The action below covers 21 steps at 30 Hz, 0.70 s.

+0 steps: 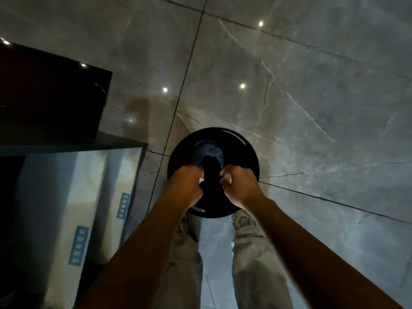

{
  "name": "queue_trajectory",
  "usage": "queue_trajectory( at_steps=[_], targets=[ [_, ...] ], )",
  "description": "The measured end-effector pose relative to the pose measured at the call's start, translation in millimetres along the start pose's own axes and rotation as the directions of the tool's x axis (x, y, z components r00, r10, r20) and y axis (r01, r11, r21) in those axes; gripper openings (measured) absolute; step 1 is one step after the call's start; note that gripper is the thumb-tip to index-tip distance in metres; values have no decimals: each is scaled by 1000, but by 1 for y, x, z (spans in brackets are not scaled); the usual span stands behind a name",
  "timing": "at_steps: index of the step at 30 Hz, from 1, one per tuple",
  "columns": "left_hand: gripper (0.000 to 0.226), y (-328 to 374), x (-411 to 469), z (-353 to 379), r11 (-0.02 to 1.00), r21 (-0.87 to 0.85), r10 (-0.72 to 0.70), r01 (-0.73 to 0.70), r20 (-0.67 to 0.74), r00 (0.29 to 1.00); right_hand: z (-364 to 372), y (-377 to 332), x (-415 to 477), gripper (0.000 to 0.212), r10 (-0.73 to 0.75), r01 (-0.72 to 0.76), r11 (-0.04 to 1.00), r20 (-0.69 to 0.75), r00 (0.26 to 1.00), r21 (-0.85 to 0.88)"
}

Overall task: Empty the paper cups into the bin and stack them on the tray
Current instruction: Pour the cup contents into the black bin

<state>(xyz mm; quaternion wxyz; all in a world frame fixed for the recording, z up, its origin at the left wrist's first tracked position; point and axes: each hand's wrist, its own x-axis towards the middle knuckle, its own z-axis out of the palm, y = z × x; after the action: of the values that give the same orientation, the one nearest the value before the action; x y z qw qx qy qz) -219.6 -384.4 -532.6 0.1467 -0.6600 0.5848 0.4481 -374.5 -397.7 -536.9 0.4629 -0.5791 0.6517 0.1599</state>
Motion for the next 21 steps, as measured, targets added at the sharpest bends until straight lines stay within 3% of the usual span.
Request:
queue_trajectory(
  at_steps=[4,13,18,21],
  targets=[
    [17,-10,52,31,997,73,18,-22,59,998,32,8,55,24,38,-29,995,96,995,-98],
    [27,-29,97,63,995,103,2,-9,66,998,65,30,112,48,214,-202,974,135,967,-97],
    [44,-17,76,51,993,117,5,-23,154,988,55,19,83,40,144,-122,978,124,982,-168],
    [38,-6,47,36,992,120,8,-29,171,985,43,11,56,47,129,-89,975,192,973,-204]
  ],
)
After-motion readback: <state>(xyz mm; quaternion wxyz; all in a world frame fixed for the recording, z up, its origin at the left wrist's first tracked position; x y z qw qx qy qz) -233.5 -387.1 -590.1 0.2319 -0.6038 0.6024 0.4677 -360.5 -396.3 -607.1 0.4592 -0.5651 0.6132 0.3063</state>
